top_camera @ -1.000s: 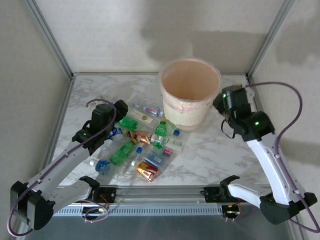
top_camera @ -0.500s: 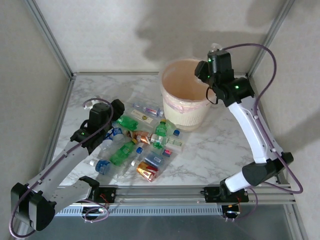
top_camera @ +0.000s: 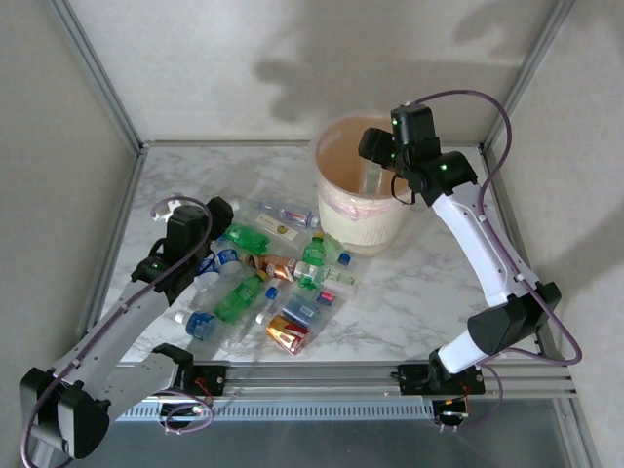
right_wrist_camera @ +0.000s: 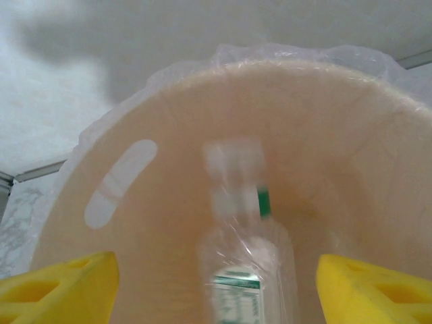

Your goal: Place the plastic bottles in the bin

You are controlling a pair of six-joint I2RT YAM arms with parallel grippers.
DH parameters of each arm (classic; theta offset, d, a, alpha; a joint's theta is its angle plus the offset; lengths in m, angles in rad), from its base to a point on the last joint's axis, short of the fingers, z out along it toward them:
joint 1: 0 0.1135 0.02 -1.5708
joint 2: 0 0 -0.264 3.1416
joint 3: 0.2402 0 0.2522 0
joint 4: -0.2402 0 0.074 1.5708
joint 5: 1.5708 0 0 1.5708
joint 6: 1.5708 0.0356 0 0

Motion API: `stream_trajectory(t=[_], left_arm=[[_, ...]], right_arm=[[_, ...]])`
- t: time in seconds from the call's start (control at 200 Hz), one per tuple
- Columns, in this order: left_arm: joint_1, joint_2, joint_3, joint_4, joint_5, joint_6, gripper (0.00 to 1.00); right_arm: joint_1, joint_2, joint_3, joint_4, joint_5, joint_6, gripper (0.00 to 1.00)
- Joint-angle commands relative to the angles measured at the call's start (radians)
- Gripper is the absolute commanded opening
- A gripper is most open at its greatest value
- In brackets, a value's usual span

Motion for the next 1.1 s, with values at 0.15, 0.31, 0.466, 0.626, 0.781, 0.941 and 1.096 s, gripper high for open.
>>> stream_trajectory(t=[0.15,0.31,0.466,0.626,0.781,0.941,1.096], left_arm=[[0.089,0.057,0.058,-0.09,-0.011,0.003,0.93],[0.174,0.164,0.135,-0.101,0.042,0.089,0.95],[0.211,0.324,0.26,-0.115,0.1,0.25,0.94],[0.211,0.495,0.377,-0.203,0.087,0.398,0.93],[0.226,0.548,0.381,-0.236,0.115,0.295,0.99],[0.278,0.483,0.283,-0.15,0.237,-0.067,0.99],[0.277,0.515,0.316,-0.135,0.252,-0.211,0.99]], right_arm=[[0.033,-0.061,0.026,0.025,-0.042,-0.036,0.79],[0.181,-0.104,0.006,0.083,-0.06,-0.086,0.8],[0.3,-0.114,-0.05,0.117,-0.056,-0.062,0.8],[0.357,-0.139,-0.202,0.196,-0.073,0.002,0.81],[0.379,-0.161,-0.295,0.237,-0.088,0.033,0.81],[0.386,-0.167,-0.332,0.259,-0.102,0.041,0.82],[0.388,-0.169,-0.354,0.275,-0.112,0.046,0.82]])
